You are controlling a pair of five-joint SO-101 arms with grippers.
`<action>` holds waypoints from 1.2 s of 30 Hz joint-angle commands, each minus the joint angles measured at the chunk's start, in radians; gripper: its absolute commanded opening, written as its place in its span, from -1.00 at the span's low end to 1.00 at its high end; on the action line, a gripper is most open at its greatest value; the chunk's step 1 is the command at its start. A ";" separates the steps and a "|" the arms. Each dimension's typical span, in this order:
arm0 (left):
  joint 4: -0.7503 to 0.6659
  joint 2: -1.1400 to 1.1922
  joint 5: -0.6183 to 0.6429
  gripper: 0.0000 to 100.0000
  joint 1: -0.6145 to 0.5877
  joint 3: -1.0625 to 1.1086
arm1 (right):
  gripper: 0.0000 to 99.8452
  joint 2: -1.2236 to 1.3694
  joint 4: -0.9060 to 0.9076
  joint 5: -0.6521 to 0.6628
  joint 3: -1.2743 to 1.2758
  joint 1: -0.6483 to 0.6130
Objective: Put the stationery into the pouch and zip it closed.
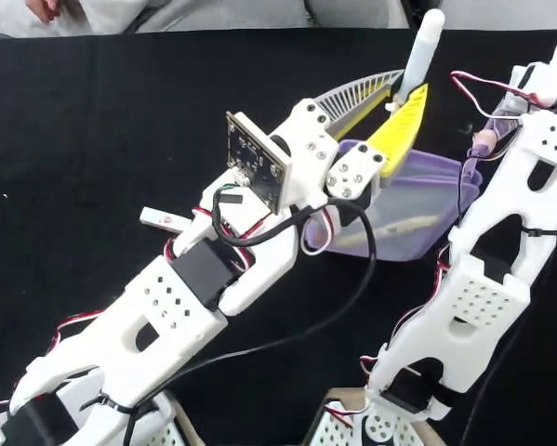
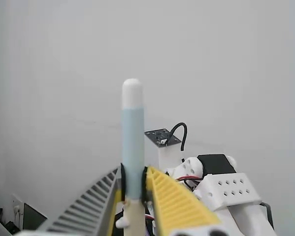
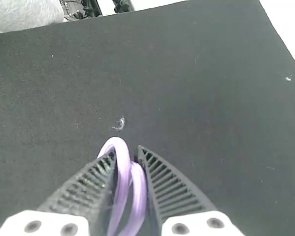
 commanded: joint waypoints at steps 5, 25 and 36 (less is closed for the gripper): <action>-0.026 0.031 0.000 -0.94 -0.061 0.054 | -0.98 -0.015 -0.020 0.000 -0.054 -0.005; 0.450 0.023 0.002 -0.65 -0.035 -0.173 | -0.98 -0.016 -0.020 0.000 -0.054 -0.014; 0.882 0.107 0.164 -0.65 -0.360 -0.591 | -0.98 -0.016 -0.020 0.000 -0.054 -0.014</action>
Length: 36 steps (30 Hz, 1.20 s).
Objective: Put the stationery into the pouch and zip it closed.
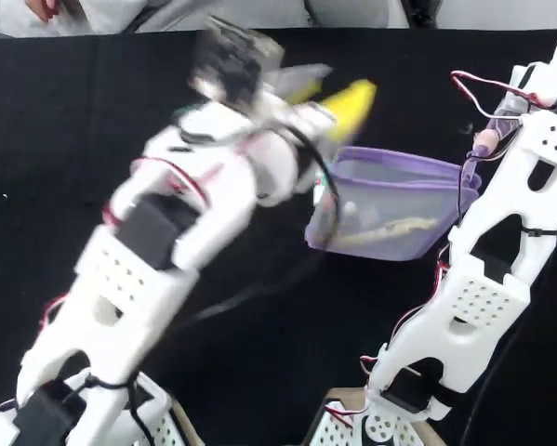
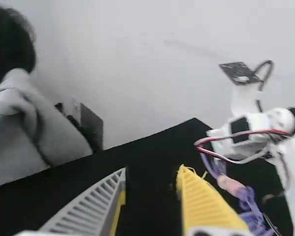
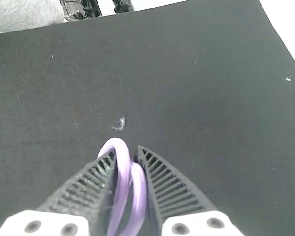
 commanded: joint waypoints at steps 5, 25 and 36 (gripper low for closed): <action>0.132 0.077 0.170 -0.65 -0.337 -0.197 | -0.98 -0.016 -0.018 0.000 -0.054 -0.014; 0.141 1.013 0.387 -0.65 -0.156 -0.604 | -0.98 -0.019 -0.018 0.000 -0.054 -0.006; 0.141 1.347 0.341 -0.65 -0.131 -0.811 | -0.98 -0.016 -0.018 0.000 -0.054 -0.005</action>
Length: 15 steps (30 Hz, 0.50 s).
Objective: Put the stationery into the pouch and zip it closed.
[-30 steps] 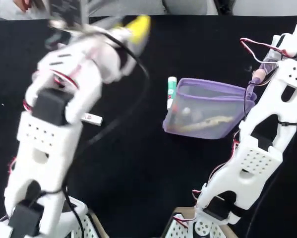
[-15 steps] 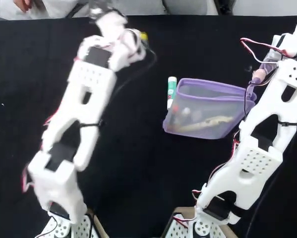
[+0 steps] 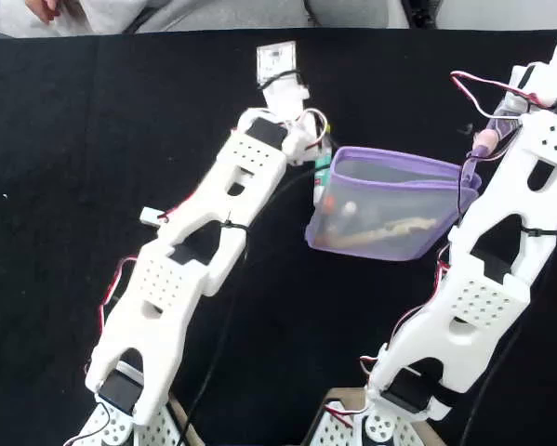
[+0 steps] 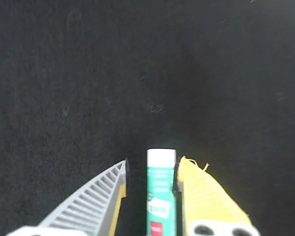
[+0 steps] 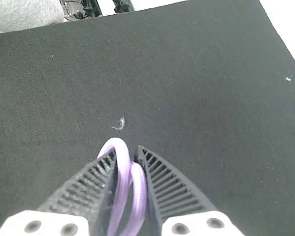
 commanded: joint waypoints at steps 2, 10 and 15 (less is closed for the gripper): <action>0.003 0.081 -0.115 -0.65 0.031 -0.122 | -0.98 -0.015 -0.018 0.000 -0.054 -0.005; 0.002 0.121 -0.069 -0.65 0.053 -0.163 | -0.98 -0.015 -0.020 0.000 -0.054 -0.006; 0.003 0.130 -0.141 -0.65 0.062 -0.150 | -0.98 -0.015 -0.018 0.000 -0.053 -0.011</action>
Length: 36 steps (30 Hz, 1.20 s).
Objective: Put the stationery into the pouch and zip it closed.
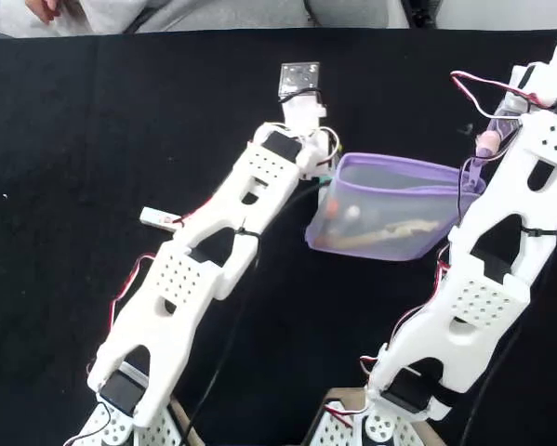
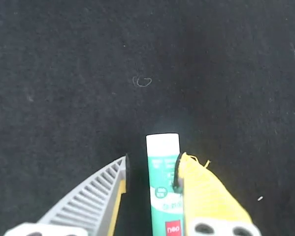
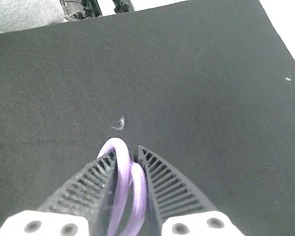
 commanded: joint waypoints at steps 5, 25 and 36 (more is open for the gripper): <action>0.003 0.044 -0.087 -0.65 0.015 -0.054 | -0.98 -0.015 -0.015 0.000 -0.053 -0.014; 0.287 0.081 -0.238 -0.94 -0.064 -0.367 | -0.98 -0.016 -0.012 0.000 -0.053 -0.012; 0.496 0.000 -0.245 -0.94 -0.116 -0.773 | -0.98 -0.015 -0.009 0.000 -0.045 -0.026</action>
